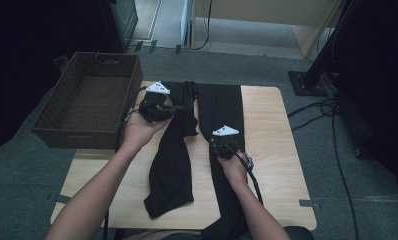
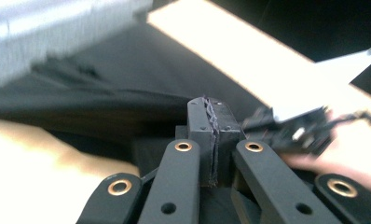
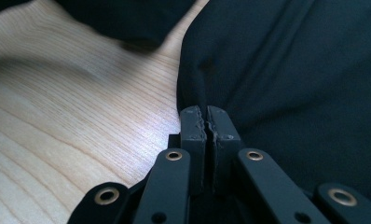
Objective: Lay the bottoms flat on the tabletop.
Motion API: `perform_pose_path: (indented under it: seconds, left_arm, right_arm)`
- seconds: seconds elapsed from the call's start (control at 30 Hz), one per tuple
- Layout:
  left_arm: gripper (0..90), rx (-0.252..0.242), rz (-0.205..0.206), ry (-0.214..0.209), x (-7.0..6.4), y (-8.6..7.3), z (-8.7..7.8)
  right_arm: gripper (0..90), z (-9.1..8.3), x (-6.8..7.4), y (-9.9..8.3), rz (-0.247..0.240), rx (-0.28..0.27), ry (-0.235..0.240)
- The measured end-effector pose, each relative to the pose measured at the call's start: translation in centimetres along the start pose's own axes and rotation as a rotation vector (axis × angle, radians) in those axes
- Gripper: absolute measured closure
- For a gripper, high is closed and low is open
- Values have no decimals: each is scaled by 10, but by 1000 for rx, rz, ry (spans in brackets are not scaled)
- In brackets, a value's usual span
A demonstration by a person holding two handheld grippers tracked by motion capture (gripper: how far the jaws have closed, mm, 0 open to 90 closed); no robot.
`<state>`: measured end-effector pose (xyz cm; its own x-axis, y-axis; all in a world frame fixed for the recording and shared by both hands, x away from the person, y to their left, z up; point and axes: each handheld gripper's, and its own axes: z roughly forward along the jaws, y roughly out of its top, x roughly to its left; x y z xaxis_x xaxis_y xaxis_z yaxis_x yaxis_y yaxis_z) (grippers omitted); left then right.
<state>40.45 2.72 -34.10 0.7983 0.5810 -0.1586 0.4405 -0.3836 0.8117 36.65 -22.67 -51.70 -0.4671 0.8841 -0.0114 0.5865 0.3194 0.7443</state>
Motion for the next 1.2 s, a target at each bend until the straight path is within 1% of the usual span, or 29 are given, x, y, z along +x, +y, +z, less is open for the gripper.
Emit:
perform_pose_path:
  seconds: [0.03,0.1,0.13,0.27,0.33,0.4,0.43,0.5,0.53,0.6,0.77,0.8,0.83,0.87,0.9,1.0,1.07,1.1,1.13,1.2]
  left_arm:
    - [900,-15,0,7,1,2,-4]
    - [900,-6,-12,23,9,-1,-8]
    - [898,3,-18,35,13,-6,-9]
    - [888,48,-52,110,31,-31,-8]
    - [856,75,-71,148,41,-43,-8]
    - [789,77,-110,159,48,-53,-10]
    - [772,72,-122,162,51,-56,-13]
    - [737,60,-132,157,52,-59,-18]
    - [726,60,-136,144,51,-60,-20]
    - [718,59,-133,132,47,-62,-21]
    - [707,64,-138,78,36,-76,-12]
    - [703,64,-138,78,36,-76,-12]
    - [698,80,-135,65,31,-84,-6]
    - [694,84,-138,57,28,-89,-3]
    - [690,98,-138,48,26,-93,0]
    - [655,126,-143,35,20,-106,9]
    - [600,140,-142,34,17,-115,15]
    - [552,142,-148,24,16,-119,18]
    - [526,153,-151,14,14,-124,21]
    - [487,175,-141,14,8,-134,28]
  right_arm:
    - [867,0,0,0,1,-1,0]
    - [867,0,0,0,1,-1,-1]
    - [867,0,0,0,0,-1,-1]
    - [867,0,0,0,-4,0,0]
    - [867,0,0,0,-4,-1,-2]
    - [867,0,0,-1,-3,-1,-1]
    - [867,-1,1,-1,-3,0,-1]
    - [867,0,1,-1,-3,-3,-3]
    - [867,0,1,-1,-3,-5,-4]
    - [867,0,1,-1,-5,-6,-6]
    - [867,0,1,-1,-3,-7,-6]
    - [867,-1,1,-2,-5,-8,-6]
    - [867,-1,1,-2,-6,-9,-6]
    - [867,-1,1,-2,-10,-9,-8]
    - [866,-1,0,-2,-12,-9,-7]
    - [866,-1,1,-2,-9,-10,-7]
    - [866,-1,1,-2,-8,-12,-6]
    - [866,-1,1,-3,-3,-12,-5]
    - [865,-1,1,-3,-2,-15,-5]
    - [864,-1,1,-3,-2,-16,-5]
